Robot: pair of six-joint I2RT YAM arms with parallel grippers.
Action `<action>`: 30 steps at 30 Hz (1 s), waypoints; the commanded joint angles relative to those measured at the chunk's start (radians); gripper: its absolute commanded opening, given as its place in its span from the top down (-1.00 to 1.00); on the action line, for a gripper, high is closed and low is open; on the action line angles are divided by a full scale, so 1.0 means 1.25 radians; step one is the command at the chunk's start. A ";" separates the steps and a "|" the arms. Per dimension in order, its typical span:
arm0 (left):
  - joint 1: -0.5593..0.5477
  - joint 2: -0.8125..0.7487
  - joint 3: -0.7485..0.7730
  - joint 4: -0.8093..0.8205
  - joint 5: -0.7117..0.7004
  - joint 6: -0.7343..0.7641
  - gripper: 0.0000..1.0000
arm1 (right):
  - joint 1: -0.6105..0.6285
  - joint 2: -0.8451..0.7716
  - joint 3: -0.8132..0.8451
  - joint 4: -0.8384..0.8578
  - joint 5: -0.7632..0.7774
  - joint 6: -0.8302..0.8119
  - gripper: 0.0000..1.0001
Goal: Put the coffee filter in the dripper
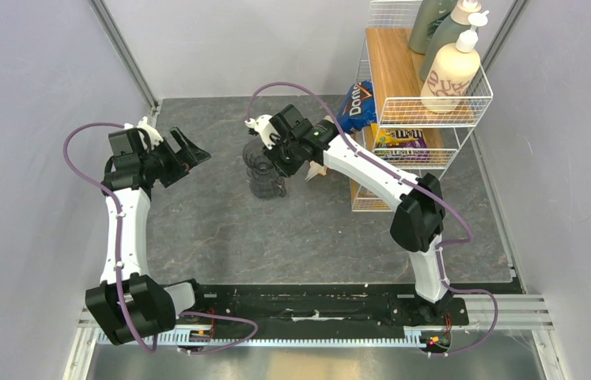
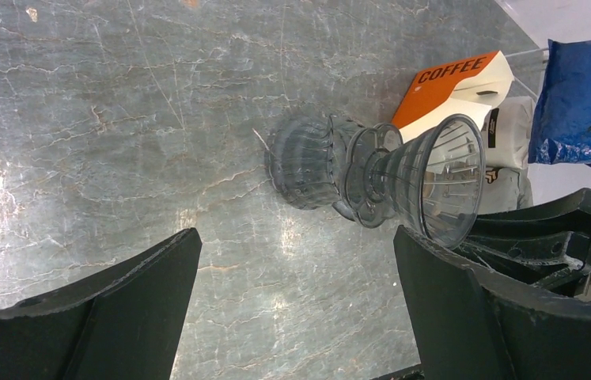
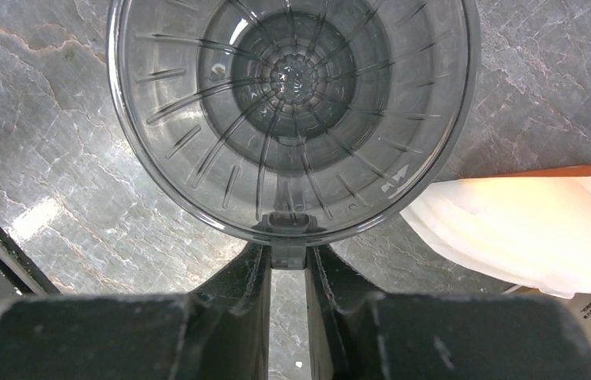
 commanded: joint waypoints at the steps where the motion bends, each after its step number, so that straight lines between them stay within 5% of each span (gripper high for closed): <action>1: 0.007 0.000 0.025 0.030 0.024 -0.024 -1.00 | 0.001 0.006 -0.001 0.048 0.000 -0.006 1.00; 18: 0.010 0.010 0.025 0.029 0.032 -0.022 -1.00 | -0.013 0.031 -0.008 0.061 -0.002 -0.014 1.00; 23: 0.011 0.015 0.025 0.030 0.033 -0.021 -1.00 | -0.016 0.030 -0.010 0.059 -0.004 -0.017 0.77; 30: 0.010 0.020 0.023 0.031 0.032 -0.021 -1.00 | -0.016 0.034 -0.006 0.059 -0.029 -0.014 0.77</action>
